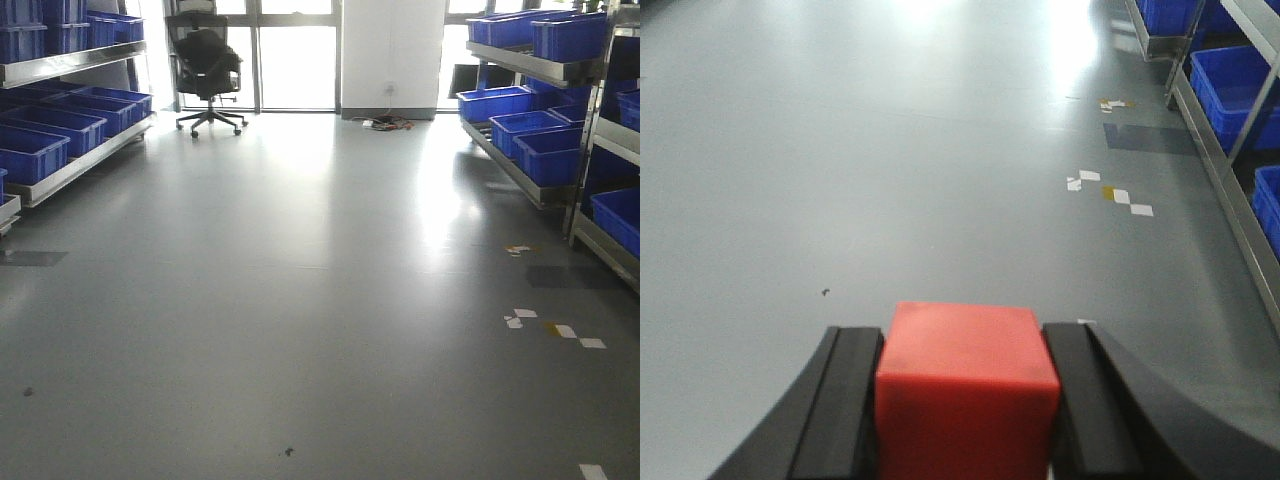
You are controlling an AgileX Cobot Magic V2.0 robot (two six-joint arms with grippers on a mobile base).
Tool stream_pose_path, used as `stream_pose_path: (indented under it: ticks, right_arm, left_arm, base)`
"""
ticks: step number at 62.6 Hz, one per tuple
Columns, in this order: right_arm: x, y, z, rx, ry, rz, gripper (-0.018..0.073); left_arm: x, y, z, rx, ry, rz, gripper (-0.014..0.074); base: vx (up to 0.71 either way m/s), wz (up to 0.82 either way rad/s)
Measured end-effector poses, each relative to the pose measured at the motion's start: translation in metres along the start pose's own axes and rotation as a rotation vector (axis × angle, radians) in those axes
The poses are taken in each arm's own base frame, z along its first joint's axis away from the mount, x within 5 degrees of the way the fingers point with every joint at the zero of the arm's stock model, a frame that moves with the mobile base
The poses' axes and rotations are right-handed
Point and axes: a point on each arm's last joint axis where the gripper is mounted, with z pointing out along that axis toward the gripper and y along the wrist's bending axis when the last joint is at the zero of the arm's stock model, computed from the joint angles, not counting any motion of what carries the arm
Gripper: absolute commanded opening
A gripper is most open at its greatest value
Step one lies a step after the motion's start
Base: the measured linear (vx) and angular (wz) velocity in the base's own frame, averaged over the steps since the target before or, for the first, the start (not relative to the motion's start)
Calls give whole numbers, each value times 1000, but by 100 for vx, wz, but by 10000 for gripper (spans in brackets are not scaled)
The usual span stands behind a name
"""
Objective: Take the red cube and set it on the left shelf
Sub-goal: 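Drive the base away from the tub across the room, then turn the base toward the shelf of blue crates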
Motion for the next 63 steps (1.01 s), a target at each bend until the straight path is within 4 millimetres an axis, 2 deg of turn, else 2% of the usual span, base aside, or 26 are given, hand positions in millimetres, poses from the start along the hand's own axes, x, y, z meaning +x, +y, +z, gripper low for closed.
stream_pose_path:
  ticks: [42, 63]
  right_arm:
    - [0, 0, 0, 2, 4, 0, 120]
    - [0, 0, 0, 2, 4, 0, 120]
  left_arm:
    - [0, 0, 0, 0, 0, 0, 101]
    - [0, 0, 0, 0, 0, 0, 101]
  base:
    - [62, 6]
    - [69, 26]
